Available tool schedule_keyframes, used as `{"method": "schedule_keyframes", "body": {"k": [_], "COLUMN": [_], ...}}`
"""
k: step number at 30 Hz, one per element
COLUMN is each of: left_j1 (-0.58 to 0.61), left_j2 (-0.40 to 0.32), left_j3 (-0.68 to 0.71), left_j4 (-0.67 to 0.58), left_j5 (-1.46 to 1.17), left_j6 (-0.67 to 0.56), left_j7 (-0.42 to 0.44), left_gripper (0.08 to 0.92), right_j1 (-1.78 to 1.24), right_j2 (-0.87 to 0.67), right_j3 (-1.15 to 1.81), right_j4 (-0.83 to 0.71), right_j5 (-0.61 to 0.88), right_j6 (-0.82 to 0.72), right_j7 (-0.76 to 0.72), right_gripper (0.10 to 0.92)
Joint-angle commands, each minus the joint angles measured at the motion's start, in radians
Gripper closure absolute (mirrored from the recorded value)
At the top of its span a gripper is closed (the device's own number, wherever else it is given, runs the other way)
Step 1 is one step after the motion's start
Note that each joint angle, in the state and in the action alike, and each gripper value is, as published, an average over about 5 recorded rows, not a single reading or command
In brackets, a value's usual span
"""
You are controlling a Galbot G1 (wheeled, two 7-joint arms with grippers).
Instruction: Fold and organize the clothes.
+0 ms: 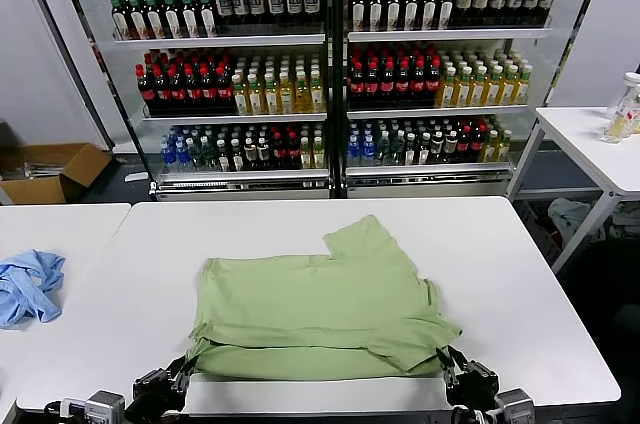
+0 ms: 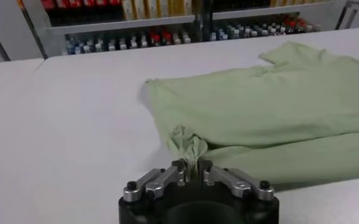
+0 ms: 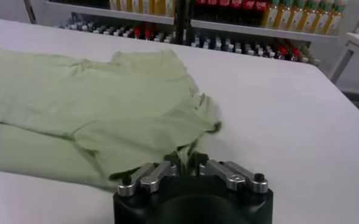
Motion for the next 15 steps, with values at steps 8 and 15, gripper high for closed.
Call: {"method": "schedule_keyframes", "body": {"k": [8,15], "left_j1": [-0.256,-0.519], "left_j2": [0.040,0.108], "left_j3": [-0.040,0.127], "left_j4": [0.017,0.282], "left_j5": [-0.066,-0.138], "left_j6": [-0.022,0.000], "left_j7": [-0.020,0.024], "left_gripper": [0.491,0.283], "right_j1": [0.404,0.813], "right_j2": [-0.024,-0.002], "right_j3": [-0.024,-0.263], "right_j4": [-0.075,-0.373], "right_j5": [0.059,0.121], "right_j6": [-0.042,-0.043], "right_j7": [0.024,0.030], "right_gripper": [0.370,0.213]}}
